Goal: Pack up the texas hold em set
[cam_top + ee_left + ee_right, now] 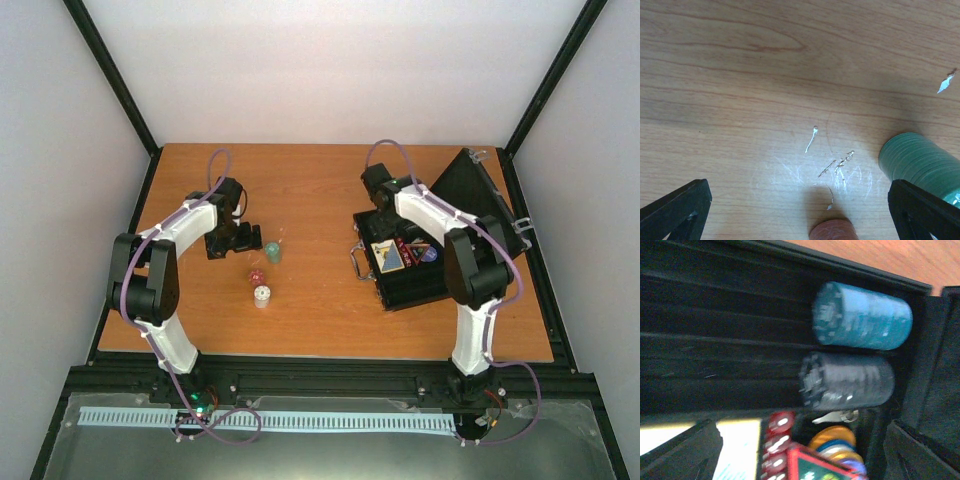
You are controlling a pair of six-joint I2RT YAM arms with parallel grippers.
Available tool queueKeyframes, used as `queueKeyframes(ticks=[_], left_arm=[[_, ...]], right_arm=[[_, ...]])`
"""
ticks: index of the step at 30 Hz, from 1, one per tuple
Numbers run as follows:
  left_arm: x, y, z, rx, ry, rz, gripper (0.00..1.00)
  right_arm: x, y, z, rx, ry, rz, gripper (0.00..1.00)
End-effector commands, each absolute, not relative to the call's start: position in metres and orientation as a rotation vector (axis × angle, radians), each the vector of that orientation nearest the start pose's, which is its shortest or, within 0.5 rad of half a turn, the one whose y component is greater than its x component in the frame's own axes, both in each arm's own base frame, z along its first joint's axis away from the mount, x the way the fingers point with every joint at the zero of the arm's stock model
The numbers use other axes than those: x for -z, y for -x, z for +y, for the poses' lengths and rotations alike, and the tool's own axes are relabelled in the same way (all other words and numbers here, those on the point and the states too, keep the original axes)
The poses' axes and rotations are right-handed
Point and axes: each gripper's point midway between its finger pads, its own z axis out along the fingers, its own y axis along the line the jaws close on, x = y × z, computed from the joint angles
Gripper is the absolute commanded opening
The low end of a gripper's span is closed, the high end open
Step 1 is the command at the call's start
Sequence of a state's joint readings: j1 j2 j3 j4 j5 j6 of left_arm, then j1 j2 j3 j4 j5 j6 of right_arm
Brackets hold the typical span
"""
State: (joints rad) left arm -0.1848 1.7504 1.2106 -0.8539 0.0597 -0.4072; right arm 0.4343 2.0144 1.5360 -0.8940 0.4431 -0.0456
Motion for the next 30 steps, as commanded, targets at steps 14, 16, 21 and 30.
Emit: queueKeyframes(ticks=[14,16,21,30], left_arm=[[-0.074,-0.352,-0.073,0.168,0.313,2.928,1.00],[-0.076,-0.351,-0.071,0.159,0.317,2.920,1.00],[-0.078,-0.342,-0.058,0.058,0.361,2.918,1.00],[-0.076,-0.328,-0.029,-0.129,0.460,2.913,1.00]], right_arm=[[-0.136,-0.349,0.325,-0.415,0.889,2.615,0.90],[-0.131,-0.345,0.355,-0.469,0.947,2.582,0.90],[-0.124,-0.347,0.408,-0.592,0.994,2.517,0.89],[-0.097,-0.353,0.443,-0.634,1.026,2.531,0.89]])
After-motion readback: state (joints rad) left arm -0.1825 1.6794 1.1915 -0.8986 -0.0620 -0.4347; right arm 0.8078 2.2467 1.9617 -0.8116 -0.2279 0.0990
